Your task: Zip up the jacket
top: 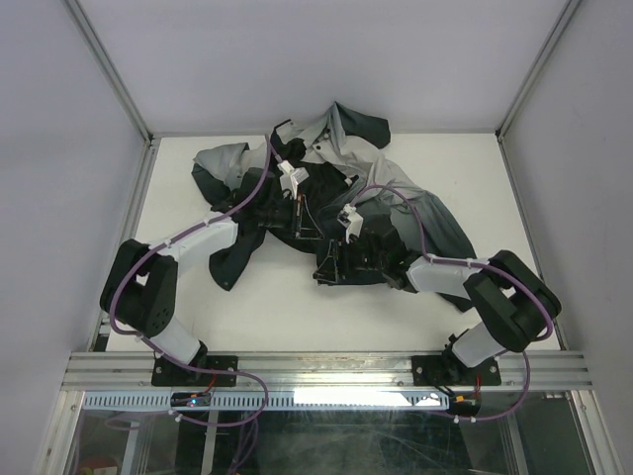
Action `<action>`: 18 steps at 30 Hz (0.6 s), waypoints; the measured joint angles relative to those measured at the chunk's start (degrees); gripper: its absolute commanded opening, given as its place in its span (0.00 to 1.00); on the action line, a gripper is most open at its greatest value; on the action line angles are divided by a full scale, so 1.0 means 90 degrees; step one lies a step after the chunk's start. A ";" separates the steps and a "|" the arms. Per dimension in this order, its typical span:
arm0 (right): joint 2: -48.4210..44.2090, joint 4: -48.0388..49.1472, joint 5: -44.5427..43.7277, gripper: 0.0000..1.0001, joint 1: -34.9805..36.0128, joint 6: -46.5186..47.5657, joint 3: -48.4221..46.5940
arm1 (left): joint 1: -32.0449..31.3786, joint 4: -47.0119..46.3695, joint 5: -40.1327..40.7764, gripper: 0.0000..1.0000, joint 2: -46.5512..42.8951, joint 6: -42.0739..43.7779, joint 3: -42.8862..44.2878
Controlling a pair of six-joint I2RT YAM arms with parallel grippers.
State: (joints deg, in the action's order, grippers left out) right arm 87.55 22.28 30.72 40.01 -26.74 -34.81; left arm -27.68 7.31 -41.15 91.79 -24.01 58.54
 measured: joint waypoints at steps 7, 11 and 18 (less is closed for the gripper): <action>-0.0231 -0.0352 0.0019 0.48 0.0000 0.0100 -0.0029 | 0.0000 0.0398 0.0279 0.00 -0.0080 0.0340 0.0124; -0.0374 -0.0505 0.0022 0.39 0.0000 0.0153 -0.0041 | 0.0000 0.0561 0.0403 0.00 -0.0109 0.0488 0.0172; -0.0413 -0.0636 0.0019 0.00 0.0000 0.0221 -0.0073 | 0.0000 0.0770 0.0420 0.00 -0.0109 0.0629 0.0308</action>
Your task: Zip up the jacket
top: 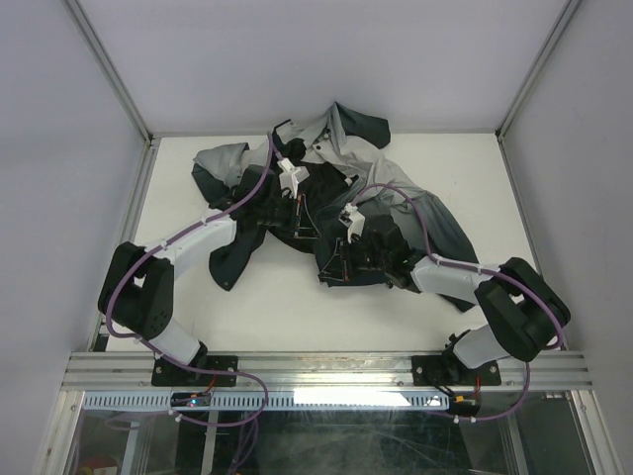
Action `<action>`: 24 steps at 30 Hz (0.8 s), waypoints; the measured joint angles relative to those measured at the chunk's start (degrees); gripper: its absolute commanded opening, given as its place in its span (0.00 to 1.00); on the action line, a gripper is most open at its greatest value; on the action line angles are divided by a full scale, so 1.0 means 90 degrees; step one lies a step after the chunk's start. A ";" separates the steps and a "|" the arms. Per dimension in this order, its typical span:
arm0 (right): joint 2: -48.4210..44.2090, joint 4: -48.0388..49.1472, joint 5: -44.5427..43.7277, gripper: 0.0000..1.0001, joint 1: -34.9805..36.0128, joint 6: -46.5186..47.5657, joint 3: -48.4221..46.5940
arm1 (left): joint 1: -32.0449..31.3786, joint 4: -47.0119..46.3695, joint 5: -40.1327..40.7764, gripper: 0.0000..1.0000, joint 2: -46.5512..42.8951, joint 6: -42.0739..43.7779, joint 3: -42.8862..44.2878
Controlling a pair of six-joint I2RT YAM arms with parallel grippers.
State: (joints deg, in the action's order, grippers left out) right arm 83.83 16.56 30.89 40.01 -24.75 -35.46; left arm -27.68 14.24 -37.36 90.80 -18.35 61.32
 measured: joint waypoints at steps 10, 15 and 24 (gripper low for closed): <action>0.0000 -0.0019 0.0051 0.00 -0.0017 0.0092 -0.0323 | 0.0066 0.0100 0.0270 0.34 -0.0491 -0.0180 0.0005; -0.0109 0.0253 0.0114 0.00 -0.0153 0.0515 -0.0692 | 0.0471 0.0029 0.0323 0.51 -0.1387 -0.0457 -0.0155; -0.0712 0.0925 0.0146 0.00 -0.0510 0.1396 -0.0886 | 0.0923 0.0869 0.1717 0.64 -0.2446 -0.0301 -0.0219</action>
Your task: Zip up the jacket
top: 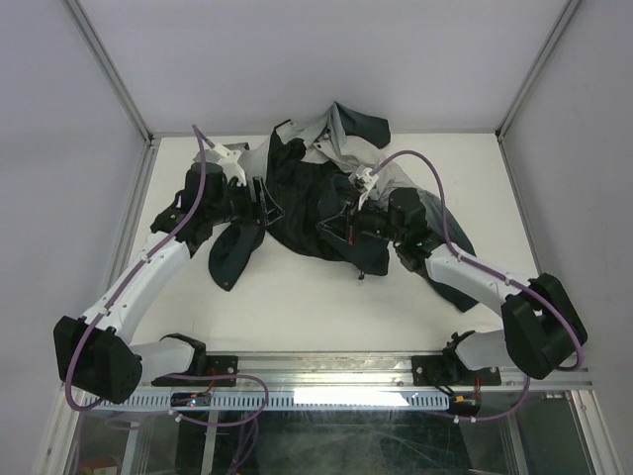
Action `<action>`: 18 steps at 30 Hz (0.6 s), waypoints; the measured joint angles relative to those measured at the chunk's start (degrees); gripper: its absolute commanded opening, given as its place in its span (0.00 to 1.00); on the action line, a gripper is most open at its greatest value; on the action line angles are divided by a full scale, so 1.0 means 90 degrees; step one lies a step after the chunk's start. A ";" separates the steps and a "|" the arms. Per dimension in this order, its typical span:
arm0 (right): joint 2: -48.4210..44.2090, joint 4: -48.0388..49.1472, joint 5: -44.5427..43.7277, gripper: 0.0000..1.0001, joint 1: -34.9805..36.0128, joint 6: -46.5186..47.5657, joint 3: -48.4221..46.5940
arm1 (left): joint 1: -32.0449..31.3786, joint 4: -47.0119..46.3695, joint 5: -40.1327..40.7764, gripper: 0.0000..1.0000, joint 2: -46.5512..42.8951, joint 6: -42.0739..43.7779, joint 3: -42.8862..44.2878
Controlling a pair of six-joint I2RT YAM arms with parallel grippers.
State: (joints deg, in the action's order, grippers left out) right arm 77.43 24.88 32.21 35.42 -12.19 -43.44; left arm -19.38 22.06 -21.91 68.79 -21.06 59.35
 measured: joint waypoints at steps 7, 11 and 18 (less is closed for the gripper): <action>-0.0240 -0.0126 -0.0027 0.00 -0.0063 0.0158 0.0092 | 0.0379 0.2038 0.2159 0.70 0.0267 0.0136 0.0002; -0.0287 -0.0117 -0.0024 0.00 -0.0063 0.0153 0.0231 | 0.0658 0.2684 0.2771 0.74 0.0520 0.0143 -0.0039; -0.0301 -0.0061 -0.0029 0.00 -0.0080 0.0163 0.0420 | 0.0704 0.2761 0.2538 0.69 0.1525 0.0233 -0.0136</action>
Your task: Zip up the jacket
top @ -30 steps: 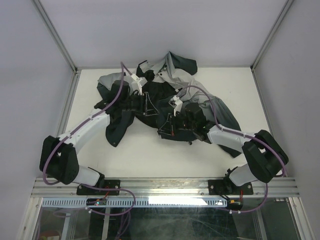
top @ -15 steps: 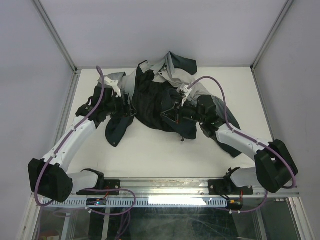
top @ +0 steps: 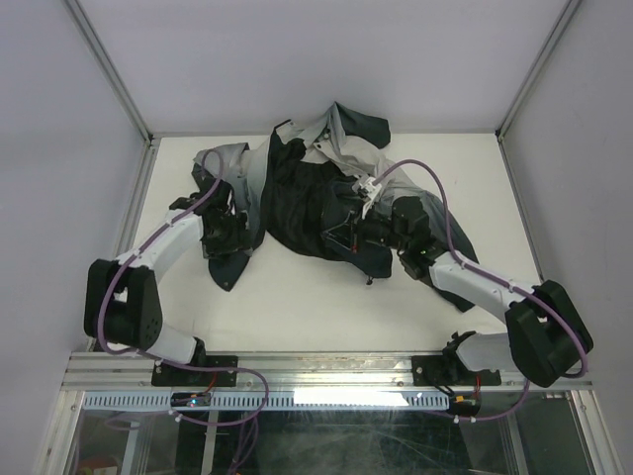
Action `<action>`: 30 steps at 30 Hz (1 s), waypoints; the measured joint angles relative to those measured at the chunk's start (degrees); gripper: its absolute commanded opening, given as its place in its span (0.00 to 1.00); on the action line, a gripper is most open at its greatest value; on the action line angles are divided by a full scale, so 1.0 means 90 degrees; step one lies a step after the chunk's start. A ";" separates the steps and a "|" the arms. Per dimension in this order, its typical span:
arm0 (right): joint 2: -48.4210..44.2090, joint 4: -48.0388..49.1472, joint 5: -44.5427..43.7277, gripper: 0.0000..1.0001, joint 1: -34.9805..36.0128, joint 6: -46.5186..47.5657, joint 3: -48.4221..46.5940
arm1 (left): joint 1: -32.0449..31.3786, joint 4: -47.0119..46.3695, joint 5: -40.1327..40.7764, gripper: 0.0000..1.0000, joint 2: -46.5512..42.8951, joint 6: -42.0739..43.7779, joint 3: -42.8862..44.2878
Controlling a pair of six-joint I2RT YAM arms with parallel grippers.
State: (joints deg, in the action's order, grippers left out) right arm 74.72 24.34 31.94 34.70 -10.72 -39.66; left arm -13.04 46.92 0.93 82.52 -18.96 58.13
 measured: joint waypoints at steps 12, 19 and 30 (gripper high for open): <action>-0.0583 0.0444 0.0216 0.00 -0.0486 -0.0214 0.0447 | -0.0027 -0.0668 -0.1712 0.36 0.1129 -0.0199 -0.0194; -0.0920 0.0512 0.0367 0.00 -0.1008 -0.0398 0.0675 | -0.0993 -0.1311 -0.2924 0.47 0.1324 -0.0816 0.0036; -0.1411 0.0141 0.0389 0.00 -0.1217 -0.0321 0.0765 | -0.1797 -0.0403 -0.1829 0.53 0.0522 -0.0969 0.0393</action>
State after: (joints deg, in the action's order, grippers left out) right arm 62.02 25.61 35.44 23.75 -13.61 -32.77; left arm -29.21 43.29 -15.53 87.22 -27.68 61.67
